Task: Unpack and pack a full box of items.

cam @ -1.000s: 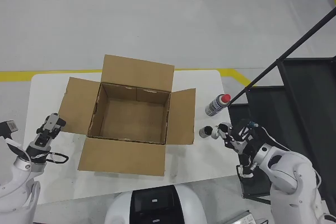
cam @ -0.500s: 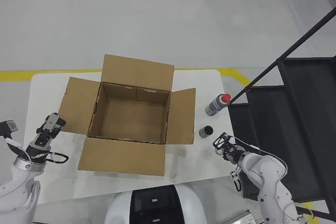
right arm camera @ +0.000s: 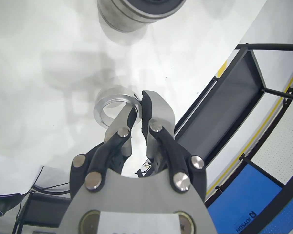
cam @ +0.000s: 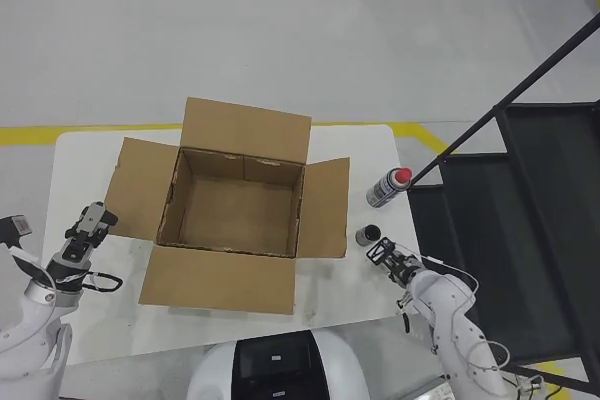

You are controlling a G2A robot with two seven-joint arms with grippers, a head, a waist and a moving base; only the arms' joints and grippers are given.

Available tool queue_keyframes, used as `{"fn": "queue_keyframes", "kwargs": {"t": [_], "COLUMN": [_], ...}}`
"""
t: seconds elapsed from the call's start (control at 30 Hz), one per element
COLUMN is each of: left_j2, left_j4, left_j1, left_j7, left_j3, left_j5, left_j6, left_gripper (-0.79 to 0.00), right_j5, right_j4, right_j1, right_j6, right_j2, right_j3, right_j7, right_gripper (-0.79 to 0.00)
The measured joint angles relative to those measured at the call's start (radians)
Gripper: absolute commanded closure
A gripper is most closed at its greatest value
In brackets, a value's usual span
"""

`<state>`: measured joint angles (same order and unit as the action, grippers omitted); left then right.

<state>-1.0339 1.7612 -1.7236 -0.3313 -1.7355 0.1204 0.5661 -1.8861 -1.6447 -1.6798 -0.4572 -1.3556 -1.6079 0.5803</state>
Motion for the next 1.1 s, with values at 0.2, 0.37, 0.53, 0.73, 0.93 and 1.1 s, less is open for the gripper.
{"fn": "queue_keyframes", "kwargs": {"t": [0.2, 0.37, 0.53, 0.73, 0.93, 1.1], "left_j2": [0.0, 0.0, 0.0, 0.0, 0.0, 0.0], "left_j4": [0.0, 0.0, 0.0, 0.0, 0.0, 0.0], "left_j1": [0.0, 0.0, 0.0, 0.0, 0.0, 0.0], "left_j7": [0.0, 0.0, 0.0, 0.0, 0.0, 0.0], "left_j3": [0.0, 0.0, 0.0, 0.0, 0.0, 0.0], "left_j5": [0.0, 0.0, 0.0, 0.0, 0.0, 0.0], "left_j6": [0.0, 0.0, 0.0, 0.0, 0.0, 0.0], "left_gripper": [-0.785, -0.785, -0.785, -0.785, -0.785, -0.785], "right_j5": [0.011, 0.045, 0.103, 0.207, 0.451, 0.577], "right_j4": [0.009, 0.045, -0.008, -0.14, -0.171, -0.139], "right_j1": [0.013, 0.05, 0.023, -0.074, -0.109, -0.088], "right_j6": [0.009, 0.027, 0.01, -0.05, -0.2, -0.277], "right_j2": [0.001, -0.001, 0.006, 0.021, 0.032, 0.041], "right_j3": [0.023, 0.046, 0.008, -0.12, -0.208, -0.221], "right_j7": [0.008, 0.012, 0.015, 0.029, -0.016, -0.015], "right_gripper": [-0.597, -0.656, -0.785, -0.785, -0.785, -0.785]}}
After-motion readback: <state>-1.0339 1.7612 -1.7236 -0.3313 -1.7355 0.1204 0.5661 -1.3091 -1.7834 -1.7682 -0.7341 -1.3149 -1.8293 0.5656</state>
